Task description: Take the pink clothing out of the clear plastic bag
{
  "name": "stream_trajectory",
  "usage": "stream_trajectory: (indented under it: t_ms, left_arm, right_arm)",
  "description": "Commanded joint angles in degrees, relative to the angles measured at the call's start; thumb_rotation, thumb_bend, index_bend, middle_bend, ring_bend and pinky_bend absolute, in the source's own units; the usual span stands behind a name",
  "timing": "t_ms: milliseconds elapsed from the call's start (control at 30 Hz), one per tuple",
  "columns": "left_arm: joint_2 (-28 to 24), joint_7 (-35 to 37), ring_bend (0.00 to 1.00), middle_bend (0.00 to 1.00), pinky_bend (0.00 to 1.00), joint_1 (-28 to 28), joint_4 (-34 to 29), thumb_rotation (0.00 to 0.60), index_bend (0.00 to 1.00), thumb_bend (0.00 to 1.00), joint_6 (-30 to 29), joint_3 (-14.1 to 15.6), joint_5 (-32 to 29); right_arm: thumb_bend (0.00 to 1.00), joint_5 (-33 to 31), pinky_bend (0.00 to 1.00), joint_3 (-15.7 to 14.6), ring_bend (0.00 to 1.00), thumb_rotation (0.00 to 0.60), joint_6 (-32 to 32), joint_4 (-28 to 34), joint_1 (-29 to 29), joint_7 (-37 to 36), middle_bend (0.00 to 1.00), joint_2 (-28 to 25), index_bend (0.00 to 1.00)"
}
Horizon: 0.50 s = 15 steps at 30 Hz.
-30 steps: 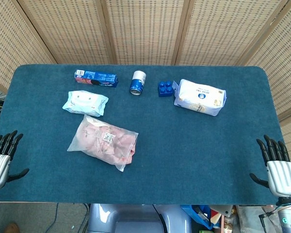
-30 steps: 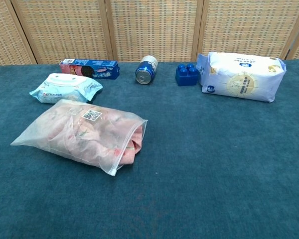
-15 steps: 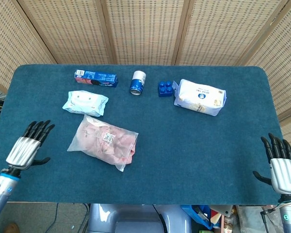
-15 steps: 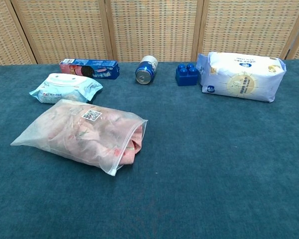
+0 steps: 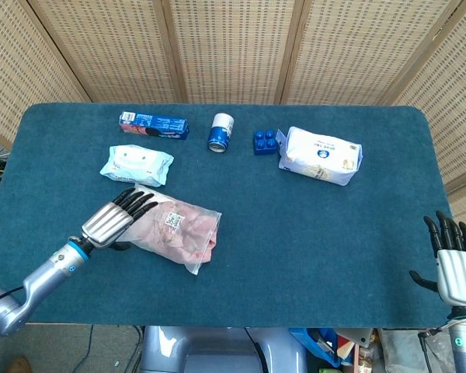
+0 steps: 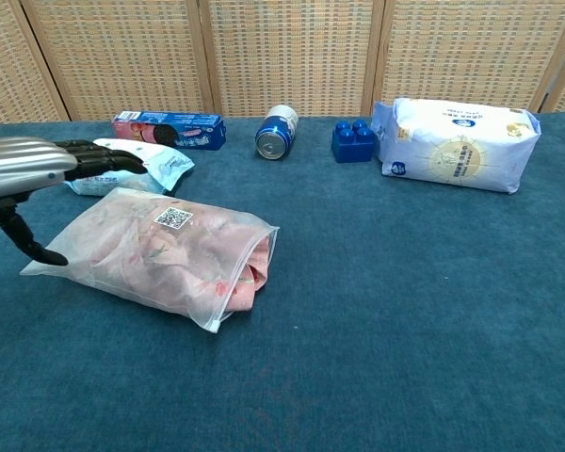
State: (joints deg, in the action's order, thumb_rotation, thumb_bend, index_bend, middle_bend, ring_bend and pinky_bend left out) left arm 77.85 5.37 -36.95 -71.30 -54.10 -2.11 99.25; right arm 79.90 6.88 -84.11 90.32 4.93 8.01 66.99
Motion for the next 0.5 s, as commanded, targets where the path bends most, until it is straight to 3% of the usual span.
stream_trajectory:
  t_ms: [33,500]
  left_arm:
    - [2.48,-0.6,0.0,0.0,0.0,-2.5,0.97,0.6,0.0,0.13,3.43,0.08,-1.92]
    - [7.72,-0.95,0.0,0.0,0.0,-7.65,6.45,0.6,0.0,0.13,10.18,0.28,-6.48]
  right_arm:
    - [0.0,-0.81,0.0,0.39,0.0,0.6,0.54,-0.34,0.2,-0.49,0.0,0.03,0.0]
    - [0.0,-2.3,0.0,0.95,0.0,0.6,0.93,-0.95,0.2,-1.39,0.0,-0.16,0.0]
